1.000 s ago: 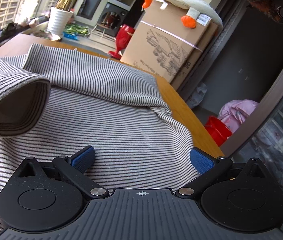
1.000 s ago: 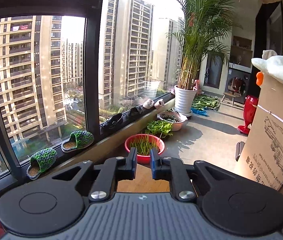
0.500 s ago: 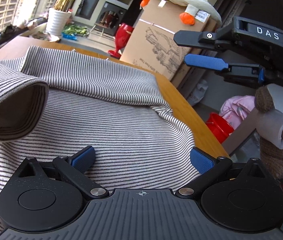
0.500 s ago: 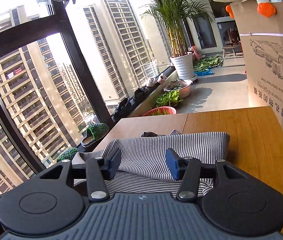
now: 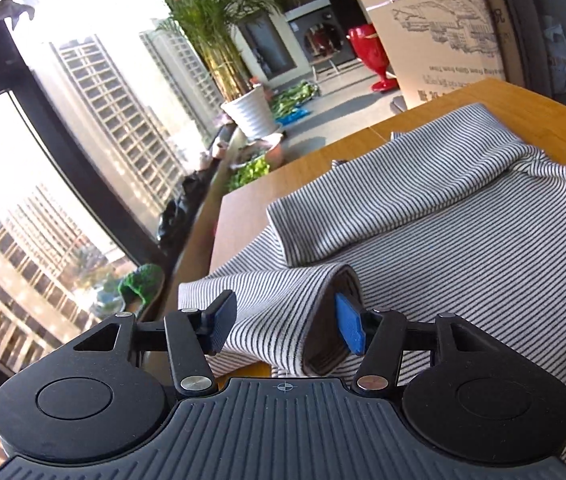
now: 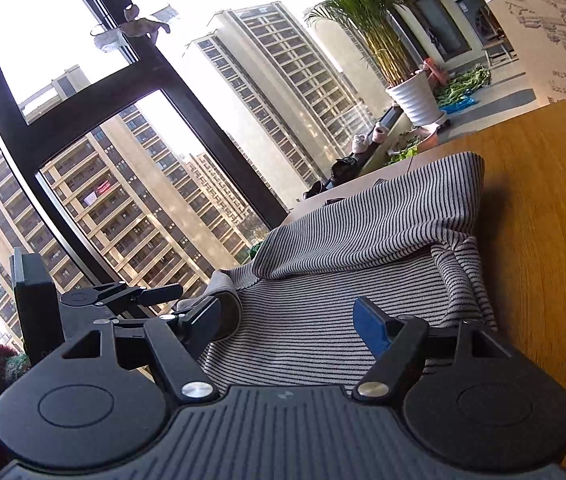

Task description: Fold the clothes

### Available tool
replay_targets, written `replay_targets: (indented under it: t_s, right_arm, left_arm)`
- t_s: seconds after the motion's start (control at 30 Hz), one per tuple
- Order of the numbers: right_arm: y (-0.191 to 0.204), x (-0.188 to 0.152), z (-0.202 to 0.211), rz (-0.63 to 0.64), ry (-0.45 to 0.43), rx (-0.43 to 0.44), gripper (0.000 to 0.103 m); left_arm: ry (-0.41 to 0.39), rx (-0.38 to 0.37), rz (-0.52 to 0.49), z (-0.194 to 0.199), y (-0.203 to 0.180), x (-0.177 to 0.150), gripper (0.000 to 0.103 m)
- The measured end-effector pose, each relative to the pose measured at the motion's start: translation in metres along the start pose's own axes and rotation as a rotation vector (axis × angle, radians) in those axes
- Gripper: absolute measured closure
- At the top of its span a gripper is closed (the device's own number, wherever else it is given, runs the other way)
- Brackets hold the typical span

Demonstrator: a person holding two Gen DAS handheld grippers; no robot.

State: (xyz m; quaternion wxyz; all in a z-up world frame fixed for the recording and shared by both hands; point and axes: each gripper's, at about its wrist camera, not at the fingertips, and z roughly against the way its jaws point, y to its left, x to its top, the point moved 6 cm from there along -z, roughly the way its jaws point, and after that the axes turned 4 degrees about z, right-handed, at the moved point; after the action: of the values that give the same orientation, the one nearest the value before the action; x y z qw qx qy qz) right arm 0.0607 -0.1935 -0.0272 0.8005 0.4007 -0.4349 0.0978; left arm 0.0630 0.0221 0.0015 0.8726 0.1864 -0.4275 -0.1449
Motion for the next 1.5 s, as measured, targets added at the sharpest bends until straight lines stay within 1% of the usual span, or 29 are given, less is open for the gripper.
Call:
replay_targets:
  t_s: [0.03, 0.07, 0.1, 0.13, 0.17, 0.23, 0.37, 0.43, 0.47, 0.53, 0.6, 0.7, 0.73, 0.83, 0.9, 0.97, 1.0, 1.03, 1.07, 1.1, 1.17, 1.23, 1.27, 1.33, 1.4, 1.5]
  right_arm:
    - [0.002, -0.002, 0.002, -0.005, 0.001, 0.015, 0.023]
    - [0.005, -0.002, 0.003, -0.007, 0.001, 0.029, 0.021]
    - [0.008, -0.003, 0.004, 0.000, -0.002, 0.038, 0.021]
    - [0.009, -0.003, 0.005, 0.007, -0.007, 0.038, 0.019]
    - [0.011, -0.002, 0.007, 0.015, -0.013, 0.038, 0.018]
    - [0.014, -0.001, 0.009, 0.025, -0.022, 0.039, 0.014]
    - [0.012, -0.003, 0.005, 0.013, -0.014, 0.014, 0.011]
    - [0.010, -0.003, 0.001, 0.004, -0.003, -0.003, 0.011]
    - [0.009, -0.003, 0.000, 0.002, 0.003, -0.009, 0.008]
    - [0.009, -0.003, -0.001, 0.002, 0.009, -0.018, 0.005]
    - [0.010, -0.004, -0.001, 0.008, 0.012, -0.025, 0.005]
    - [0.011, -0.006, -0.004, 0.016, 0.022, -0.031, 0.004]
    - [0.012, -0.007, -0.005, 0.018, 0.026, -0.034, 0.004]
    - [0.011, -0.009, -0.007, 0.020, 0.041, -0.048, 0.003]
    - [0.010, -0.008, -0.008, 0.016, 0.046, -0.052, 0.003]
    - [0.009, -0.008, -0.008, 0.013, 0.047, -0.055, 0.002]
    - [0.009, -0.008, -0.008, 0.011, 0.048, -0.057, 0.002]
    - [0.009, -0.008, -0.008, 0.010, 0.048, -0.057, 0.002]
    - [0.009, -0.007, -0.008, 0.009, 0.048, -0.057, 0.002]
    - [0.009, -0.007, -0.008, 0.010, 0.049, -0.056, 0.002]
    - [0.009, -0.007, -0.008, 0.010, 0.052, -0.057, 0.002]
    - [0.008, -0.008, -0.009, 0.009, 0.057, -0.060, 0.002]
    - [0.008, -0.008, -0.009, 0.009, 0.058, -0.061, 0.001]
    - [0.007, -0.009, -0.009, 0.007, 0.061, -0.062, 0.001]
    - [0.006, -0.010, -0.010, 0.005, 0.065, -0.064, 0.001]
    - [0.005, -0.012, -0.011, 0.002, 0.075, -0.070, 0.001]
  left_arm:
    - [0.015, -0.001, -0.032, -0.007, -0.001, 0.000, 0.069]
    - [0.032, -0.005, -0.046, -0.013, -0.001, 0.001, 0.080]
    - [0.052, -0.010, -0.047, -0.018, 0.001, 0.003, 0.084]
    - [0.071, -0.014, -0.048, -0.023, 0.003, 0.004, 0.086]
    - [0.081, -0.016, -0.040, -0.026, 0.006, 0.007, 0.087]
    - [0.073, -0.028, -0.003, -0.023, 0.015, 0.018, 0.088]
    - [0.028, -0.093, 0.132, 0.000, 0.043, 0.044, 0.093]
    - [0.005, -0.107, 0.204, 0.011, 0.061, 0.058, 0.093]
    - [-0.006, -0.109, 0.236, 0.014, 0.070, 0.066, 0.093]
    - [-0.044, -0.110, 0.302, 0.021, 0.088, 0.083, 0.093]
    - [-0.094, -0.113, 0.354, 0.030, 0.103, 0.101, 0.094]
    - [-0.167, -0.131, 0.402, 0.043, 0.116, 0.134, 0.095]
    - [-0.185, -0.133, 0.404, 0.045, 0.117, 0.143, 0.096]
    - [-0.222, -0.131, 0.373, 0.050, 0.109, 0.166, 0.096]
    - [-0.217, -0.144, 0.312, 0.051, 0.092, 0.171, 0.096]
    - [-0.192, -0.149, 0.228, 0.049, 0.069, 0.168, 0.095]
    - [-0.173, -0.149, 0.185, 0.047, 0.058, 0.163, 0.091]
    - [-0.153, -0.150, 0.142, 0.045, 0.047, 0.158, 0.089]
    - [-0.118, -0.151, 0.092, 0.040, 0.034, 0.151, 0.087]
    - [-0.069, -0.154, 0.038, 0.034, 0.020, 0.140, 0.075]
    - [0.007, -0.129, -0.091, 0.022, -0.003, 0.120, 0.056]
    - [0.066, -0.097, -0.210, 0.012, -0.021, 0.102, 0.055]
    - [0.080, -0.091, -0.240, 0.010, -0.025, 0.095, 0.055]
    - [0.098, -0.101, -0.264, 0.009, -0.030, 0.086, 0.054]
    - [0.098, -0.100, -0.279, 0.009, -0.033, 0.079, 0.049]
    - [0.112, -0.104, -0.289, 0.006, -0.033, 0.068, 0.048]
